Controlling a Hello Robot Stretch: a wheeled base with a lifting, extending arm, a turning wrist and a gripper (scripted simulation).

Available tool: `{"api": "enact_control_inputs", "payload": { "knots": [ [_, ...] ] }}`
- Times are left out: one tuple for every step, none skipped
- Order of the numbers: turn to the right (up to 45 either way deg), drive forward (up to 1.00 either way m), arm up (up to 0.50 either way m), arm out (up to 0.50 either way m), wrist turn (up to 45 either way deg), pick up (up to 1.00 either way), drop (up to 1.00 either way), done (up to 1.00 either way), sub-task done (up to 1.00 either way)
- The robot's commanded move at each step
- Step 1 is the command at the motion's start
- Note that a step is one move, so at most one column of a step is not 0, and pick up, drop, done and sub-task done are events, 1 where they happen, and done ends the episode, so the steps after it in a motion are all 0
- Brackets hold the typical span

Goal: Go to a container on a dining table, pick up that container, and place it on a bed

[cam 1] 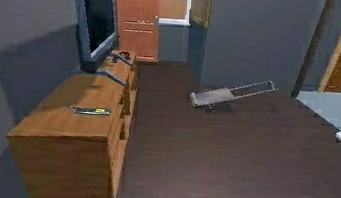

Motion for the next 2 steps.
{"api": "enact_control_inputs", "payload": {
  "knots": [
    [0.0,0.80,0.00,0.00,0.0,0.00,0.00,0.00,0.00],
    [-3.0,0.00,0.00,0.00,0.0,0.00,0.00,0.00,0.00]
  ]
}}
